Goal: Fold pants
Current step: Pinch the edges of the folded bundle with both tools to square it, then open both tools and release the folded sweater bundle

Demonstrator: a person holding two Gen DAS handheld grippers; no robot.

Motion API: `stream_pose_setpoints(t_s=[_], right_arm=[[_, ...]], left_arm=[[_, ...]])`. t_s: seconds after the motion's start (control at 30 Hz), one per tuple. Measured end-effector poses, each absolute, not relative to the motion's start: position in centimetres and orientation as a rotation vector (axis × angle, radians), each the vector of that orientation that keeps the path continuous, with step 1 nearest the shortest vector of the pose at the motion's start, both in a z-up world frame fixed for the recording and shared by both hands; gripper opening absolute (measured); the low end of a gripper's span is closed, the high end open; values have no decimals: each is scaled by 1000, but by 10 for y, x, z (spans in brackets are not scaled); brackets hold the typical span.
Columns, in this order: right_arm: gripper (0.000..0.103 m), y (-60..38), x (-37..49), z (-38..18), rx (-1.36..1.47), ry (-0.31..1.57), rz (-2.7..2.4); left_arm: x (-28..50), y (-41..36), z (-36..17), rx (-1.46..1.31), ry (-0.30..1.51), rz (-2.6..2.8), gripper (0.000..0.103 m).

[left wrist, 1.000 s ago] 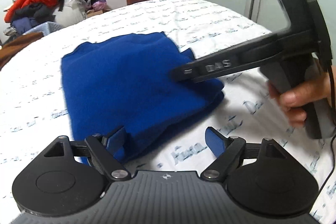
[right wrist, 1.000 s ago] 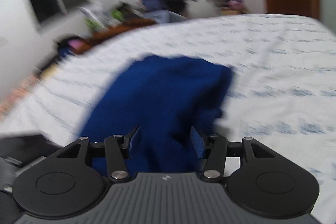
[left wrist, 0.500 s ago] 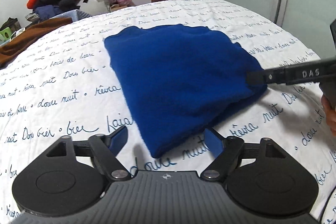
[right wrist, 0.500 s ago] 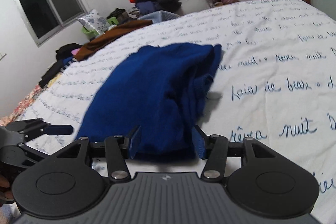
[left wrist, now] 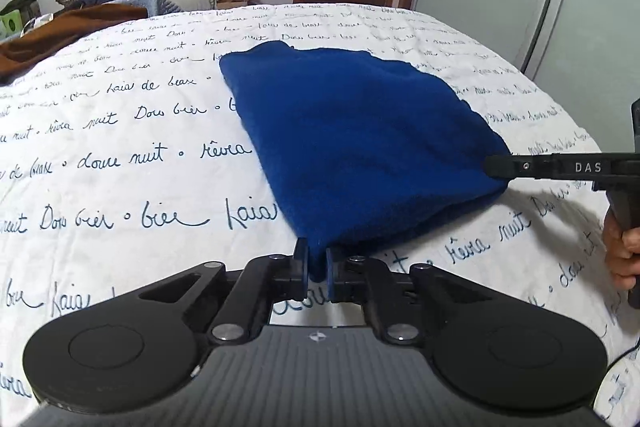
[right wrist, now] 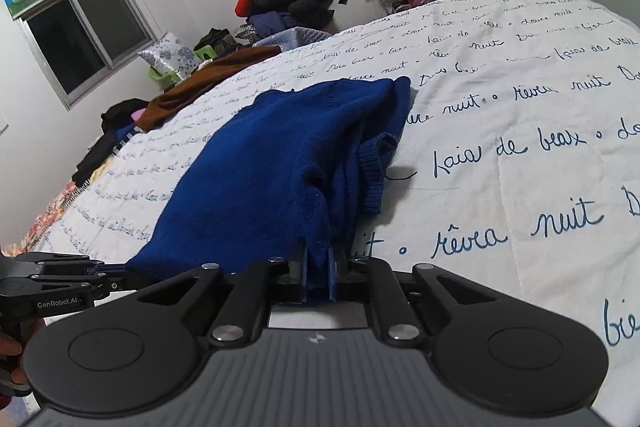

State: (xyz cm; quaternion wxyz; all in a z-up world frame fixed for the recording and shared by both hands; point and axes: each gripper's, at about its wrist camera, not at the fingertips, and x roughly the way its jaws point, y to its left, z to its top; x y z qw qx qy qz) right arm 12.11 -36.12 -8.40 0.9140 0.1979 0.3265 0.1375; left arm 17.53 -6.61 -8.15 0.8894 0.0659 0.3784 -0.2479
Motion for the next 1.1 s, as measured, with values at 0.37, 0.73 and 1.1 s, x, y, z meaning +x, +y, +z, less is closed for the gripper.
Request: stream_pose_setpoints(t_s=[0.37, 0.73, 1.1], right_arm=[[76, -374, 112, -78, 392, 643, 240], [75, -382, 158, -110, 662, 722, 424], [16, -372, 169, -123, 746, 730, 382]], left_arm=[[175, -46, -69, -7, 731, -506, 88], [237, -47, -109, -490, 993, -626, 83], [245, -33, -117, -570, 999, -610, 14]])
